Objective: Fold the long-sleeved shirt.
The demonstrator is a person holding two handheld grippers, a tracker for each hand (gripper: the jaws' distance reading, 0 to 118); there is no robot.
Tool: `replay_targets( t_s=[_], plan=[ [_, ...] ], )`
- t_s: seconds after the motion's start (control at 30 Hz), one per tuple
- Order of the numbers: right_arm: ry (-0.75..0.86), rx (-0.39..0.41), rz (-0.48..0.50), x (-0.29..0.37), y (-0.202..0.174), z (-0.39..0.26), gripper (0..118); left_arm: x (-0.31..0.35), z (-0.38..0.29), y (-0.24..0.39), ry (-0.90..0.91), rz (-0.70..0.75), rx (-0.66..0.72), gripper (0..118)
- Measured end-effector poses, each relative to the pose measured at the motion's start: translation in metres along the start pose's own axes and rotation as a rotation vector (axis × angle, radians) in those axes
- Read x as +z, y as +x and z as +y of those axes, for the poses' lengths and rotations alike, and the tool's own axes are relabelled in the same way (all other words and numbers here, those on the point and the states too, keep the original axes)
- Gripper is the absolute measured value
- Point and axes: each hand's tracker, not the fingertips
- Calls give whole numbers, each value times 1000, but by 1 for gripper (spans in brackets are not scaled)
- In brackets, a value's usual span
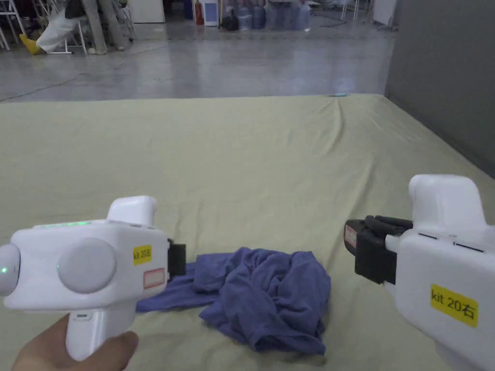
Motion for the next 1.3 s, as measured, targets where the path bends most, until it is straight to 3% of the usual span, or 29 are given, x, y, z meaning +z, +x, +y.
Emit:
replay_targets(
  t_s=[0.17, 0.33, 0.37, 0.4, 0.43, 0.63, 0.73, 0.77, 0.83, 0.87, 0.9, 0.97, 1.03, 1.07, 1.13, 1.17, 1.3],
  plan=[
    [-100, 24, 26, -23, -12, -23, 0, -25, -59, -37, -211, -46, 127, 0],
    [-126, 24, 31, -33, -11, -28, 0, -48, -35, -50, -172, -136, 175, 0],
    [-128, 23, 29, -34, -10, -28, 0, -54, -26, -52, -140, -146, 180, 32],
    [-130, 21, 29, -36, -7, -28, 0, -67, -16, -52, -142, -137, 171, 82],
    [-135, 19, 26, -39, -5, -29, 0, -83, -4, -52, -152, -130, 168, 116],
    [-175, -8, 2, -53, 14, -36, 0, -189, 29, -74, -199, 37, 167, 110],
    [-201, -14, -36, -64, 24, -36, 0, -236, 19, -80, -273, 152, 107, 88],
    [-210, -17, -43, -69, 28, -34, 0, -249, 15, -84, -307, 176, 100, 75],
    [-230, -15, -41, -84, 36, -29, 0, -256, 0, -80, -342, 186, 100, 71],
    [-244, -4, -59, -91, 40, -27, 0, -245, 1, -76, -290, 166, 106, 44],
    [-252, 14, -65, -102, 44, -24, 0, -234, 3, -69, -252, 191, 85, 0],
    [-276, 3, -63, -123, 54, -16, 0, -211, 5, -57, -217, 119, 61, 0],
    [-337, -72, -15, -154, 69, -10, 1, -193, 6, -52, -222, 49, 124, 0],
    [-367, -99, -15, -172, 75, -7, 33, -184, 8, -49, -216, 30, 131, 0],
    [-458, -192, -4, -220, 91, -9, 110, -170, 6, -43, -197, 25, 114, 0],
    [-432, -255, -24, -237, 101, -8, 118, -165, 5, -40, -191, 24, 101, 0],
    [-666, -406, -38, -315, 118, -26, 117, -152, 7, -39, -183, 17, 89, 0]
  ],
)
